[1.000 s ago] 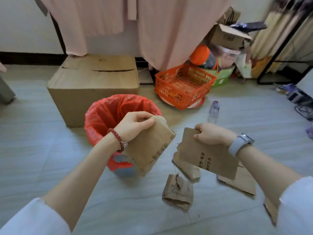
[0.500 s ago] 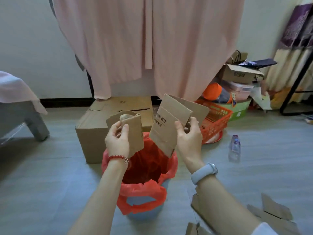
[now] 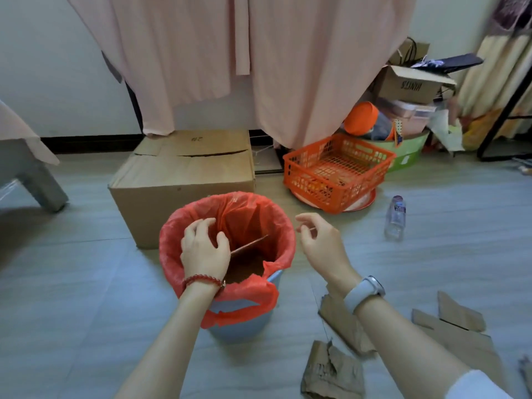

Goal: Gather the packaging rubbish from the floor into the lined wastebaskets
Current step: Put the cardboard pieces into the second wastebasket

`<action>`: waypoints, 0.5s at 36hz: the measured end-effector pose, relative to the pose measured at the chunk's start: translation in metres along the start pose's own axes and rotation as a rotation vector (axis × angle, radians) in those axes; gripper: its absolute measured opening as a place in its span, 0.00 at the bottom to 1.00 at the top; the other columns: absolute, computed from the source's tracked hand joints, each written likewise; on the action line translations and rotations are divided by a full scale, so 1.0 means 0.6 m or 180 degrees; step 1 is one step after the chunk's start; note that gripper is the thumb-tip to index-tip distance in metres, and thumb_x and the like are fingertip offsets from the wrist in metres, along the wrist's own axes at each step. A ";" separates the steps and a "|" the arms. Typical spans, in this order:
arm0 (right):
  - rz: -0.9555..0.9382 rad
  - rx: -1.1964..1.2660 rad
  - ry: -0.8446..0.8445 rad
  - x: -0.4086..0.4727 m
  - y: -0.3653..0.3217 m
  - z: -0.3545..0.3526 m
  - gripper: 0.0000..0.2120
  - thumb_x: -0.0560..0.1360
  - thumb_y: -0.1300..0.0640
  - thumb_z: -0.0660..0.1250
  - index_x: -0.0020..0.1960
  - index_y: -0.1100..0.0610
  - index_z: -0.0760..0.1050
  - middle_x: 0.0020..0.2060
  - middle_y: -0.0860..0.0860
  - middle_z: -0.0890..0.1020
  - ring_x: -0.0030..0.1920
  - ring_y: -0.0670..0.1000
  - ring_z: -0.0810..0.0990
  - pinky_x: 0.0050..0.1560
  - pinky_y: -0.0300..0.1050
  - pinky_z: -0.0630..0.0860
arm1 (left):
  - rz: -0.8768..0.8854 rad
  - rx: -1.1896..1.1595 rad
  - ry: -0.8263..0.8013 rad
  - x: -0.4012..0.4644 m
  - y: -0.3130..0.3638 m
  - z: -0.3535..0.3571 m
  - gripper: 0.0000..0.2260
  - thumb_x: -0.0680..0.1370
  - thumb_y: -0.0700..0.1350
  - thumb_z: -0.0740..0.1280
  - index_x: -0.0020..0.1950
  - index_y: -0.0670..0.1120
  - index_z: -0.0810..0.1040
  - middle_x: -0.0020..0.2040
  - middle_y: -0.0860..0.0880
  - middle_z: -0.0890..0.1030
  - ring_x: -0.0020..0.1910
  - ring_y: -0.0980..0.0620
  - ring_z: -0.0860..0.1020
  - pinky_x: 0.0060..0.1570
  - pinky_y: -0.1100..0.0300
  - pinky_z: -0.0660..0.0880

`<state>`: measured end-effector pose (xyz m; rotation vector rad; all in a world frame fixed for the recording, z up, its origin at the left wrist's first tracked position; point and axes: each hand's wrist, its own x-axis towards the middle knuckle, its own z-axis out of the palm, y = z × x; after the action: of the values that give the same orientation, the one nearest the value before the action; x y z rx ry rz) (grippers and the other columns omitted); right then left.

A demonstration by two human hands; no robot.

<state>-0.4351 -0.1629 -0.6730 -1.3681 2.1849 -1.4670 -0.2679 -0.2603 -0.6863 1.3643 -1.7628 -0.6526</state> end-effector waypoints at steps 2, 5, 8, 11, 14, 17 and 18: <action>0.0050 -0.0025 -0.0106 -0.001 0.017 -0.009 0.13 0.76 0.65 0.59 0.59 0.57 0.74 0.50 0.52 0.80 0.47 0.48 0.76 0.51 0.42 0.72 | 0.0431 0.0067 -0.0049 -0.009 0.014 0.005 0.14 0.75 0.39 0.64 0.60 0.44 0.75 0.63 0.45 0.73 0.64 0.45 0.69 0.63 0.51 0.65; 0.0033 -0.0092 -0.0429 -0.005 0.041 -0.010 0.18 0.76 0.66 0.59 0.65 0.56 0.70 0.55 0.49 0.75 0.52 0.46 0.73 0.55 0.38 0.69 | 0.0731 0.0472 -0.0369 -0.017 0.022 0.019 0.16 0.75 0.42 0.64 0.63 0.47 0.74 0.66 0.48 0.72 0.66 0.48 0.68 0.64 0.49 0.64; 0.0156 -0.0244 -0.0628 -0.010 0.070 -0.007 0.17 0.77 0.66 0.58 0.64 0.58 0.71 0.58 0.53 0.76 0.55 0.48 0.74 0.56 0.37 0.68 | 0.0919 0.0422 -0.0534 -0.032 0.031 0.035 0.14 0.76 0.43 0.60 0.59 0.45 0.76 0.60 0.47 0.76 0.61 0.45 0.72 0.59 0.49 0.69; 0.0572 -0.0474 -0.0845 -0.021 0.111 -0.018 0.15 0.78 0.64 0.56 0.63 0.59 0.73 0.58 0.54 0.78 0.58 0.52 0.76 0.55 0.38 0.68 | 0.1710 0.0493 -0.0547 -0.074 0.045 0.060 0.14 0.71 0.44 0.57 0.51 0.45 0.79 0.51 0.47 0.80 0.49 0.45 0.78 0.46 0.53 0.72; 0.1127 -0.0647 -0.1023 -0.039 0.171 -0.042 0.15 0.78 0.62 0.56 0.62 0.59 0.74 0.58 0.54 0.79 0.57 0.53 0.77 0.56 0.42 0.71 | 0.2594 0.0615 -0.0925 -0.141 0.045 0.103 0.13 0.69 0.41 0.59 0.49 0.45 0.79 0.48 0.47 0.80 0.47 0.46 0.78 0.44 0.55 0.67; 0.1490 -0.0951 -0.1079 -0.068 0.235 -0.072 0.15 0.77 0.63 0.57 0.60 0.60 0.75 0.60 0.56 0.78 0.60 0.56 0.75 0.58 0.43 0.69 | 0.2919 0.0685 -0.1525 -0.204 0.023 0.155 0.14 0.68 0.40 0.58 0.48 0.44 0.79 0.47 0.47 0.81 0.44 0.46 0.79 0.45 0.56 0.67; 0.1613 -0.1009 -0.1123 -0.079 0.256 -0.081 0.15 0.77 0.64 0.56 0.60 0.61 0.75 0.61 0.57 0.77 0.61 0.56 0.74 0.58 0.44 0.69 | 0.2897 0.0760 -0.1760 -0.220 0.012 0.172 0.14 0.68 0.40 0.57 0.48 0.45 0.79 0.47 0.48 0.80 0.44 0.47 0.79 0.45 0.57 0.69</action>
<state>-0.5271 -0.0814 -0.7877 -0.9442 2.3441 -0.6719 -0.3441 -0.1394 -0.7740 0.3805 -2.6790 -0.3082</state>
